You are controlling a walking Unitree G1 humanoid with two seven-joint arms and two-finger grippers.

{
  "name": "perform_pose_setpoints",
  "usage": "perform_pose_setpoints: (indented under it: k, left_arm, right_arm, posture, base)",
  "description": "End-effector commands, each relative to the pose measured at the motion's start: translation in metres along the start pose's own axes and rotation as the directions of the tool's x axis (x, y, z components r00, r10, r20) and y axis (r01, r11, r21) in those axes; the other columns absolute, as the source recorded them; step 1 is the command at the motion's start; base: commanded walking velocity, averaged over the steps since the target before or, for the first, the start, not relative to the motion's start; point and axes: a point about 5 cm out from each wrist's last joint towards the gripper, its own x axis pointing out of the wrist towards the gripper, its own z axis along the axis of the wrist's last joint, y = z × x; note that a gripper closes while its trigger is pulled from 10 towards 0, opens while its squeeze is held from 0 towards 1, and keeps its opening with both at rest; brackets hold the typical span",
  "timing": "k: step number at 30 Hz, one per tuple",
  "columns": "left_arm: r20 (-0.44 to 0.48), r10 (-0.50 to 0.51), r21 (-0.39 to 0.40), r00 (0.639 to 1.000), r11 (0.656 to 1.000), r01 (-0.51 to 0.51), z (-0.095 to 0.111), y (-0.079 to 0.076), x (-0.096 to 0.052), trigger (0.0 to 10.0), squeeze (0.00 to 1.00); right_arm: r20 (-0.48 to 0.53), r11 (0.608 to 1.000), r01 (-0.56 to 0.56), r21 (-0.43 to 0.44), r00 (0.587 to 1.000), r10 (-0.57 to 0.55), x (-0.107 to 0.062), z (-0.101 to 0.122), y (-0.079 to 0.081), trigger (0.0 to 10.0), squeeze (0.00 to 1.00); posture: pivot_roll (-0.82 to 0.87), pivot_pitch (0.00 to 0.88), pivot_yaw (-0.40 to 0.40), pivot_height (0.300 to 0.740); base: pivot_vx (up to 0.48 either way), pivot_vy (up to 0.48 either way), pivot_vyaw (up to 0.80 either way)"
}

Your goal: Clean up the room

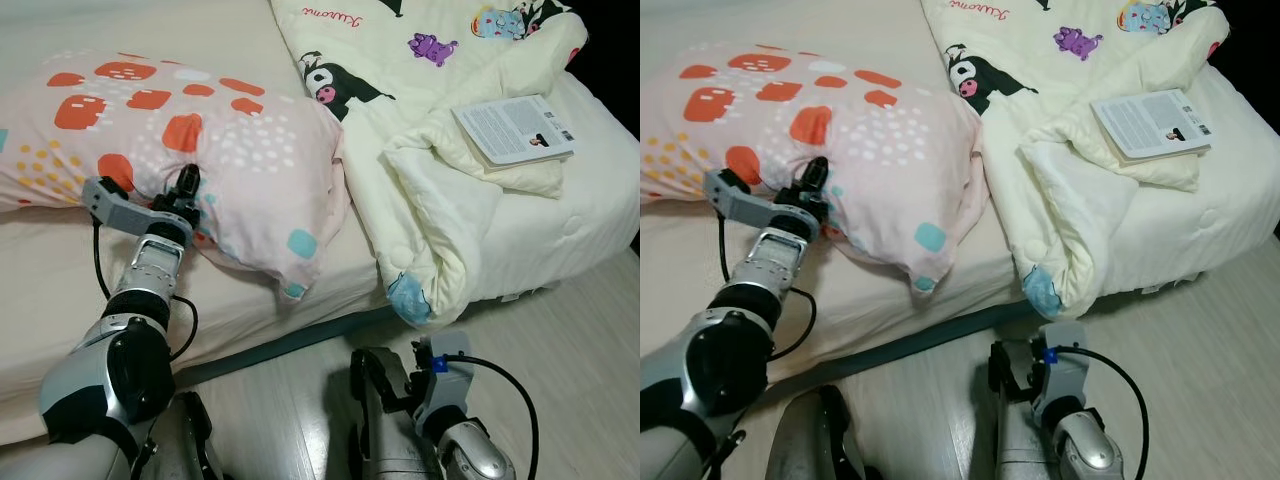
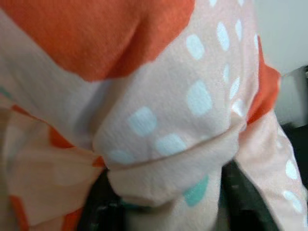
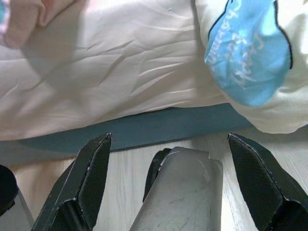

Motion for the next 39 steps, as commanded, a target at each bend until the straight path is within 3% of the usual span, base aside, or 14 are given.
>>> perform_pose_setpoints:
  k: [1, 8, 10, 14, 17, 19, 24, 27, 28, 29, 30, 31, 35, 39]
  left_arm:
    - [-0.081, 0.029, 0.009, 0.996, 1.0, -0.029, -0.021, 0.006, -0.005, 0.0, 0.0]
    - [-0.052, 0.031, -0.016, 0.998, 0.999, -0.032, -0.013, 0.002, -0.002, 0.0, 0.0]
    - [-0.008, -0.03, -0.12, 1.0, 0.992, 0.029, -0.004, -0.01, 0.004, 0.0, 0.0]
    - [0.006, -0.053, -0.151, 0.999, 0.987, 0.054, -0.002, -0.015, 0.007, 0.0, 0.0]
    - [0.067, -0.137, -0.195, 0.988, 0.97, 0.148, 0.013, -0.037, 0.016, 0.0, 0.0]
    - [0.077, -0.148, -0.199, 0.986, 0.967, 0.16, 0.016, -0.041, 0.018, 0.0, 0.0]
    - [0.133, -0.19, -0.124, 0.973, 0.971, 0.206, 0.038, -0.051, 0.022, 0.0, 0.0]
    - [0.152, -0.213, -0.008, 0.965, 0.976, 0.217, 0.052, -0.054, 0.022, 0.0, 0.0]
    - [0.161, -0.21, 0.079, 0.964, 0.977, 0.2, 0.062, -0.053, 0.022, 1.8, 0.0]
    - [0.168, -0.207, 0.133, 0.964, 0.974, 0.186, 0.068, -0.052, 0.021, 1.8, 0.0]
    - [0.17, -0.209, 0.182, 0.963, 0.967, 0.177, 0.074, -0.051, 0.02, 9.9, 0.0]
    - [0.17, -0.209, 0.182, 0.963, 0.967, 0.177, 0.074, -0.051, 0.02, 9.9, 0.0]
    - [0.151, -0.199, 0.359, 0.968, 0.924, 0.134, 0.08, -0.04, 0.015, 10.0, 0.0]
    - [0.128, -0.18, 0.386, 0.975, 0.915, 0.118, 0.074, -0.032, 0.011, 10.0, 0.0]
  right_arm:
    - [-0.033, 1.0, 0.016, 0.011, 0.999, -0.015, -0.004, -0.006, -0.003, 10.0, 0.0]
    - [-0.033, 1.0, 0.012, 0.013, 0.999, -0.012, 0.002, -0.007, -0.001, 10.0, 0.0]
    - [-0.029, 1.0, 0.008, 0.01, 1.0, -0.008, 0.008, -0.006, 0.0, 10.0, 0.0]
    - [-0.027, 1.0, 0.006, 0.008, 1.0, -0.006, 0.01, -0.005, 0.0, 10.0, 0.0]
    - [-0.004, 1.0, -0.001, -0.003, 1.0, 0.001, 0.025, 0.004, -0.001, 10.0, 0.0]
    - [-0.002, 1.0, 0.0, -0.006, 1.0, 0.0, 0.029, 0.006, -0.001, 10.0, 0.0]
    - [0.026, 0.999, -0.021, -0.043, 0.999, 0.022, 0.042, 0.015, 0.001, 10.0, 0.0]
    - [0.052, 0.998, -0.04, -0.057, 0.998, 0.043, 0.051, 0.023, 0.004, 10.0, 0.0]
    - [0.062, 0.997, -0.05, -0.063, 0.997, 0.054, 0.057, 0.028, 0.005, 10.0, 0.0]
    - [0.068, 0.996, -0.057, -0.066, 0.996, 0.061, 0.06, 0.03, 0.006, 10.0, 0.0]
    - [0.073, 0.996, -0.062, -0.07, 0.995, 0.067, 0.063, 0.033, 0.006, 10.0, 0.0]
    - [0.073, 0.996, -0.062, -0.07, 0.995, 0.067, 0.063, 0.033, 0.006, 10.0, 0.0]
    - [0.095, 0.995, -0.071, -0.072, 0.992, 0.078, 0.071, 0.04, 0.007, 10.0, 0.0]
    - [0.102, 0.995, -0.073, -0.066, 0.992, 0.079, 0.073, 0.041, 0.007, 10.0, 0.0]
  posture:
    - [-0.32, 0.399, -0.001, 0.511]
    - [-0.31, 0.376, 0.009, 0.511]
    - [-0.3, 0.342, 0.021, 0.511]
    - [-0.3, 0.342, 0.021, 0.511]
    - [-0.29, 0.286, 0.033, 0.511]
    - [-0.29, 0.281, 0.033, 0.511]
    - [-0.28, 0.225, 0.036, 0.516]
    - [-0.28, 0.203, 0.034, 0.526]
    - [-0.27, 0.17, 0.029, 0.531]
    - [-0.27, 0.17, 0.029, 0.536]
    - [-0.26, 0.156, 0.028, 0.541]
    - [-0.26, 0.156, 0.028, 0.541]
    - [-0.25, 0.139, 0.028, 0.566]
    - [-0.24, 0.137, 0.026, 0.576]
  base:
    - [0.0, 0.0, 0.0]
    - [0.0, 0.0, 0.0]
    - [0.0, 0.0, 0.0]
    - [0.0, 0.0, 0.0]
    - [0.0, 0.0, 0.0]
    - [0.0, 0.0, 0.0]
    - [0.0, 0.0, 0.0]
    - [0.0, 0.0, 0.0]
    - [0.0, 0.0, 0.0]
    - [0.0, 0.0, 0.0]
    - [0.0, 0.0, 0.0]
    - [0.0, 0.0, 0.0]
    - [0.0, 0.0, 0.0]
    - [0.0, 0.0, 0.0]
